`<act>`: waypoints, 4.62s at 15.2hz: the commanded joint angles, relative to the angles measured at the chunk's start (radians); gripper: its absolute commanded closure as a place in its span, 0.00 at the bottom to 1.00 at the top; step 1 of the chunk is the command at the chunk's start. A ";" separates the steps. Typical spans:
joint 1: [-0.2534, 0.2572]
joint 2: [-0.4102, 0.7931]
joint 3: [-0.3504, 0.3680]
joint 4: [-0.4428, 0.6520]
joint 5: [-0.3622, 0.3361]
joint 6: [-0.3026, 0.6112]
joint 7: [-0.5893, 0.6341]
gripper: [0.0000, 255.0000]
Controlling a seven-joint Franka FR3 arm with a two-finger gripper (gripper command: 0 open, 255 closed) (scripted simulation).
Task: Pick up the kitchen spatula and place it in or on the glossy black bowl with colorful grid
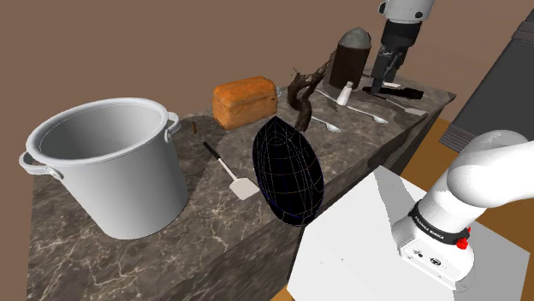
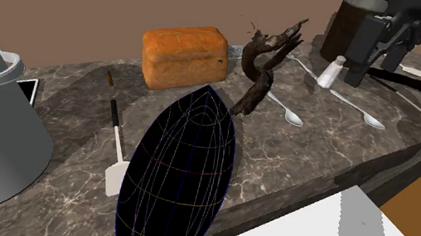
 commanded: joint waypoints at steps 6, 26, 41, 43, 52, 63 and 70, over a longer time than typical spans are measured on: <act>0.034 0.064 0.095 -0.031 0.077 0.104 0.119 0.00; 0.080 0.626 0.467 0.178 0.121 0.517 0.611 0.00; 0.199 1.145 0.527 0.567 -0.201 0.599 0.996 0.00; 0.203 1.160 0.522 0.559 -0.212 0.620 1.003 0.00; 0.209 1.188 0.512 0.547 -0.233 0.656 1.016 0.00; 0.209 1.188 0.512 0.547 -0.233 0.656 1.016 1.00; 0.199 1.146 0.527 0.576 -0.200 0.592 0.993 1.00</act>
